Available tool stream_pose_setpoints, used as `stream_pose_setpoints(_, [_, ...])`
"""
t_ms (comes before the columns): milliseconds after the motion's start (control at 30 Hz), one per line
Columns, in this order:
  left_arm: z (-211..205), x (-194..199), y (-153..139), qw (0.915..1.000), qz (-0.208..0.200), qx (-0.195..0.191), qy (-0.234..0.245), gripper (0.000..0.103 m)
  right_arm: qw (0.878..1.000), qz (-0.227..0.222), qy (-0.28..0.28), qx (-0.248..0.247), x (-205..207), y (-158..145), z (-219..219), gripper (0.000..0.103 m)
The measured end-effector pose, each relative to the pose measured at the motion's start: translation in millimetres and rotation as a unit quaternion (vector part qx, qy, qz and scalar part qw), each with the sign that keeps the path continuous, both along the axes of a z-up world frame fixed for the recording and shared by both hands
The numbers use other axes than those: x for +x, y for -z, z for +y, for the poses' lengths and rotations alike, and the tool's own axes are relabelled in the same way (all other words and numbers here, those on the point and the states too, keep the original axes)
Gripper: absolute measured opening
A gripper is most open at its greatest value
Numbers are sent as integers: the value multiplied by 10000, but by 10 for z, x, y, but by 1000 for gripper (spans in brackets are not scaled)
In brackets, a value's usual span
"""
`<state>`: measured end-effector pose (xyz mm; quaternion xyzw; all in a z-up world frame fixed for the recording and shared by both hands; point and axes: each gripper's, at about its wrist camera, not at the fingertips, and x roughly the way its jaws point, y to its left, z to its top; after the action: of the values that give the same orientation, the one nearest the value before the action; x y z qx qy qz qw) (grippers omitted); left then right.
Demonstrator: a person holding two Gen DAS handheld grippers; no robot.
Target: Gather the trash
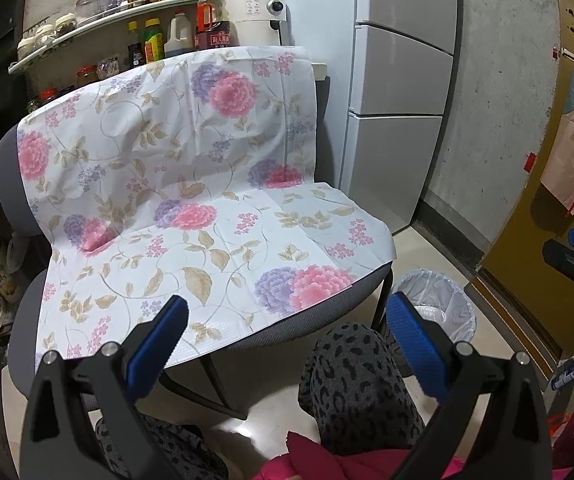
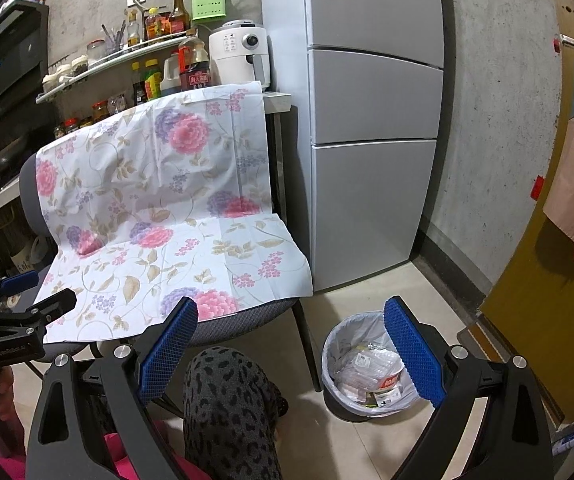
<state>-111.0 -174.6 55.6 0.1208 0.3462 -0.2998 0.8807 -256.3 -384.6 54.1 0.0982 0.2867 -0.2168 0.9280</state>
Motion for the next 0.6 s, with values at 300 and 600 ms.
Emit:
stream_pose_setpoints(300, [-4, -8, -22, 10000, -8, -16, -31, 97, 10000, -1, 7, 7, 0, 0, 3, 93])
stream_pose_setpoints(600, [9, 1, -22, 10000, -17, -21, -22, 97, 10000, -8, 13, 7, 0, 3, 2, 93])
